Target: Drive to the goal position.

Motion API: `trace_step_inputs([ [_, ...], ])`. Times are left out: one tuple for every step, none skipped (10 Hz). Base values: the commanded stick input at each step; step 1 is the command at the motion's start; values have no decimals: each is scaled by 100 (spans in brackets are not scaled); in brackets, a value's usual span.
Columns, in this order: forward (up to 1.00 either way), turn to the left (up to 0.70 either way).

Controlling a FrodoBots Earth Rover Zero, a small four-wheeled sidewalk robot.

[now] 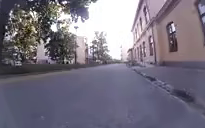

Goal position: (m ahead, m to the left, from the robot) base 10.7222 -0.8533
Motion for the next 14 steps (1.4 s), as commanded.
trace_step_inputs([
  [70,0],
  [70,0],
  [70,0],
  [70,0],
  [70,0],
  [70,0],
  [70,0],
  [70,0],
  [70,0],
  [70,0],
  [70,0],
  [70,0],
  [70,0],
  [70,0],
])
